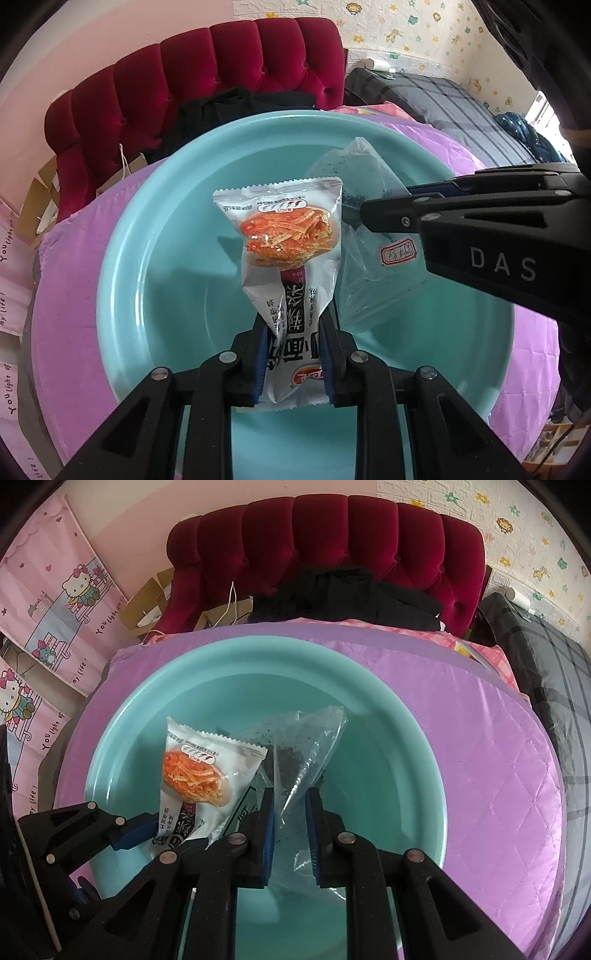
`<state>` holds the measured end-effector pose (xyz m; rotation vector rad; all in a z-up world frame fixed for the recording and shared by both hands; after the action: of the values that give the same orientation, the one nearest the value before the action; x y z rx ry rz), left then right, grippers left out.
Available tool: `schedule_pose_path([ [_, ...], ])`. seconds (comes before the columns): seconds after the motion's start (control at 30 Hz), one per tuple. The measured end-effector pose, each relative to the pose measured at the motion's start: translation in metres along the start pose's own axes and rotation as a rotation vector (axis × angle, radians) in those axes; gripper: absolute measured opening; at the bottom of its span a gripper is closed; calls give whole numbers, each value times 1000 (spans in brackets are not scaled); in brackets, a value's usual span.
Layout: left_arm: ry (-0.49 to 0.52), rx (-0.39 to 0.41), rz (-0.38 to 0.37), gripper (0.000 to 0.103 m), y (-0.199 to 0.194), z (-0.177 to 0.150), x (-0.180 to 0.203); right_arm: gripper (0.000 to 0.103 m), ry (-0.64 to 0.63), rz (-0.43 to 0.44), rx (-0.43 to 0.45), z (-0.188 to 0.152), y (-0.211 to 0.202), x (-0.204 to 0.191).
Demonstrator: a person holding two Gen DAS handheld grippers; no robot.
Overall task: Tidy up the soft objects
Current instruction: 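Carry the snack packet and zip bag into the teal basin and release both, then withdraw both tools from the basin back toward the remaining items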
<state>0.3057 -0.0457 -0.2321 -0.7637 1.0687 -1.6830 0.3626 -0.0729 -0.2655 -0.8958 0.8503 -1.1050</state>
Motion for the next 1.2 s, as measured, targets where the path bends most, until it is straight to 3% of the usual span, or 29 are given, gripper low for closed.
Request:
schedule_pose_path([
  [0.07, -4, 7, 6, 34, -2, 0, -1, 40, 3, 2, 3, 1, -1, 0],
  [0.1, -5, 10, 15, 40, -3, -1, -3, 43, 3, 1, 10, 2, -2, 1],
  [0.17, -2, 29, 34, 81, -9, -1, -4, 53, 6, -3, 21, 3, -6, 2],
  [0.23, -2, 51, 49, 89, -14, 2, -6, 62, 11, -1, 34, 4, -12, 2],
  [0.27, -1, 61, 64, 91, -16, 2, -8, 77, 13, -9, 45, 5, -15, 3],
  [0.3, -1, 66, 79, 94, -18, 3, -10, 84, 14, -13, 51, 6, -18, 3],
  [0.33, -4, 67, 89, 103, -20, 3, -12, 94, 14, -21, 56, 6, -21, 4],
  [0.43, -15, 76, 113, 103, -28, 0, -16, 103, 16, -36, 80, 4, -30, 7],
  [0.8, -36, 97, 123, 103, -70, -24, -14, 103, 13, -59, 102, -19, -61, 7],
  [1.2, -65, 119, 153, 103, -117, -77, -17, 103, 2, -62, 123, -61, -107, 2],
])
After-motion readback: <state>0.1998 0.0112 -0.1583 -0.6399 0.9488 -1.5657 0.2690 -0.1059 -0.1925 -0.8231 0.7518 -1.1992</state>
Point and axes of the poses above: each gripper's, at about its wrist camera, not at the fingertips, and y roughly the way its jaws point, x to its right, z to its top, the point moved 10 cm from there along y, roughly the way its jaws point, and after that the axes turned 4 degrees about y, right-handed, at the moved point
